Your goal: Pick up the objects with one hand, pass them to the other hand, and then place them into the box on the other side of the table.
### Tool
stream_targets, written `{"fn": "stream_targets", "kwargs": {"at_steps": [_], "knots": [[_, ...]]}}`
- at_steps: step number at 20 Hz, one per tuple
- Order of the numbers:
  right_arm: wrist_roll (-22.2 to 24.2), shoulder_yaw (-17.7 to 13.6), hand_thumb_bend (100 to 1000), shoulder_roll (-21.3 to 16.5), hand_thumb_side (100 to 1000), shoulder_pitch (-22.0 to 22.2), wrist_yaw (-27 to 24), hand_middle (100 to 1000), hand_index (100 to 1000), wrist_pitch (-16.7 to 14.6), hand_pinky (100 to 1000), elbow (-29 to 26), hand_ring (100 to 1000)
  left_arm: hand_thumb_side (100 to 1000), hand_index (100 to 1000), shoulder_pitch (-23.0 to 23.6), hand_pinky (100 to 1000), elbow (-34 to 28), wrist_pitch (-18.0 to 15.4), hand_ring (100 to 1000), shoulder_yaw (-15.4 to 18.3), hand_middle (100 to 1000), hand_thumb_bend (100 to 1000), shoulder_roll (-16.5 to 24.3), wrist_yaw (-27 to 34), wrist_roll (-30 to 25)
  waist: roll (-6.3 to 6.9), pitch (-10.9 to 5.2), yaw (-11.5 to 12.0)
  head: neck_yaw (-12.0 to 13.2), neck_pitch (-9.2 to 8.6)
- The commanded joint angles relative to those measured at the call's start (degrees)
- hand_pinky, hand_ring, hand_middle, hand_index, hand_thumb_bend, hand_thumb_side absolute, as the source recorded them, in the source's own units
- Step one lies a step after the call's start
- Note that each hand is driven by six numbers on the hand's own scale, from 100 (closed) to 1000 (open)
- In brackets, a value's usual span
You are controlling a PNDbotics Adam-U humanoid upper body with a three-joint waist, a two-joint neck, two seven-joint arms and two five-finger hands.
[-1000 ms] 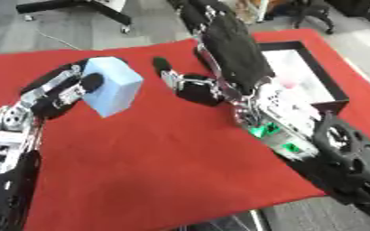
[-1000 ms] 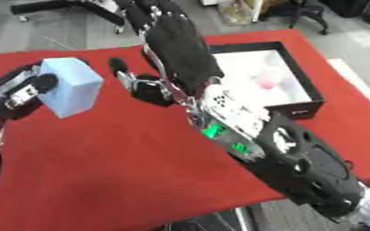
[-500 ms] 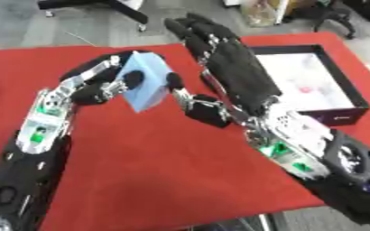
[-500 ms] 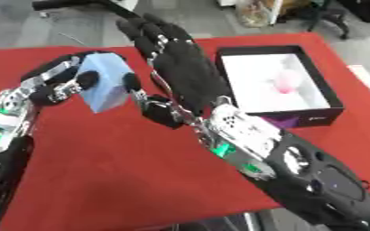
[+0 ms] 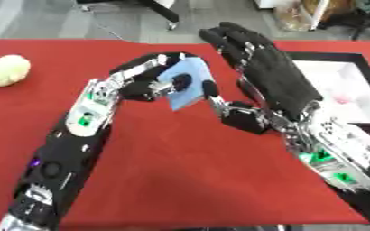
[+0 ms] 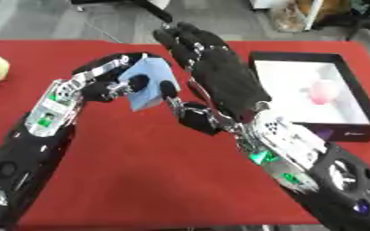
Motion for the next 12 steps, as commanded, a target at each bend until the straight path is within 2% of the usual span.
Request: {"fn": "stream_targets", "kwargs": {"at_steps": [1,7,12], "knots": [[-0.37,0.38,285,0.06,292,-1.51,-2.19,896,996,-1.56,876,-1.61,968,603,742,-1.92,738,0.29,-8.96,605,-1.55,569,100,-0.69,-1.56,-7.37,-0.08,-0.66,-0.04,0.02,-0.16],[-0.99,0.01,308,-1.29,304,-0.97,-3.28,898,1000,-2.57,878,-1.61,962,572,741,-2.73,740,2.81,-11.46,605,-0.74,568,100,0.43,-3.74,-7.37,-0.18,-0.68,-0.36,0.00,-0.16],[-0.64,-1.50,338,-3.05,311,-0.95,-3.34,904,1000,-4.47,891,-1.61,957,561,740,-3.33,740,4.91,-13.82,604,0.35,567,100,1.04,-5.30,-7.37,-0.21,-0.66,-0.62,0.00,-0.16]]}}
